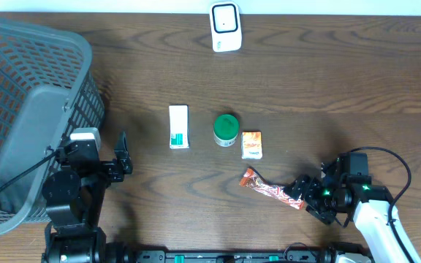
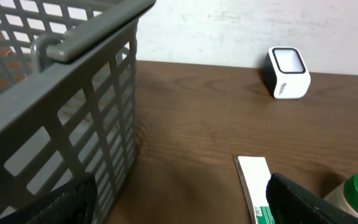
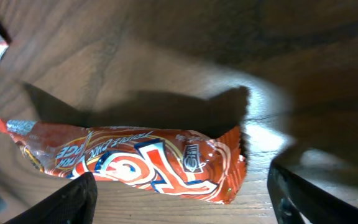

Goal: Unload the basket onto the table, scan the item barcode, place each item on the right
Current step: 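Lower the right gripper onto the red TOP bar and grasp it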

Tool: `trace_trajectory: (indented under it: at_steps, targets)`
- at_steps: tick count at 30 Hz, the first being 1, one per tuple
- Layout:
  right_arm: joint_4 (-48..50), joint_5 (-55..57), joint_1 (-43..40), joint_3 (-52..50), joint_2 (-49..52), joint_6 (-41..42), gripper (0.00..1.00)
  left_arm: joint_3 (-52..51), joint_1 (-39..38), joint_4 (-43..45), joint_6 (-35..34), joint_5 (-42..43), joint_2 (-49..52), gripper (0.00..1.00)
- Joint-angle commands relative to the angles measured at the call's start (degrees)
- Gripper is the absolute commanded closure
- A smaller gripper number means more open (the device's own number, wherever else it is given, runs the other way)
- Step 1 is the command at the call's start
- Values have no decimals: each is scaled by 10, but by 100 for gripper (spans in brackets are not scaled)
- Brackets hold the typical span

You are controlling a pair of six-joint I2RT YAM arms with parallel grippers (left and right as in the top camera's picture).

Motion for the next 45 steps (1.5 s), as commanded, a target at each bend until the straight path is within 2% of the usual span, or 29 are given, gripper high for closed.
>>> trace_trajectory:
  at_steps: [1, 4, 8, 11, 16, 20, 21, 23, 24, 29, 34, 44, 45]
  targets:
    - [16, -18, 7, -3, 2, -28, 24, -1, -1, -7, 9, 5, -1, 13]
    - [35, -18, 7, -3, 2, -31, 25, -1, -1, -10, 8, 5, -1, 12]
    - [55, -12, 7, -3, 3, -43, 45, -1, -1, -14, 8, 5, -1, 13]
    - [49, -12, 7, -4, 3, -43, 50, -1, -1, -20, 8, 5, -1, 13]
    - [66, -18, 7, -24, 3, -42, 49, -1, -1, -35, 8, 5, -1, 13]
    - [79, -25, 7, -33, 3, -33, 34, -1, -1, -38, 8, 5, -1, 13]
    - [83, -25, 7, -33, 3, -33, 34, -1, -1, -38, 8, 5, -1, 13]
    - [85, -22, 7, -33, 3, -33, 43, -1, -1, -38, 8, 5, -1, 13]
    - [85, -22, 7, -33, 3, -33, 55, -1, -1, -38, 8, 5, -1, 12]
    - [90, -18, 7, -34, 3, -34, 70, -1, -1, -38, 8, 5, -1, 13]
    - [98, -13, 7, -34, 3, -34, 99, -1, -1, -38, 8, 5, -1, 13]
    - [177, -75, 7, -32, -5, -53, 99, -1, -1, -38, 8, 5, -1, 12]
    - [177, -75, 7, -32, -6, -53, 87, -1, -1, -38, 8, 5, -1, 13]
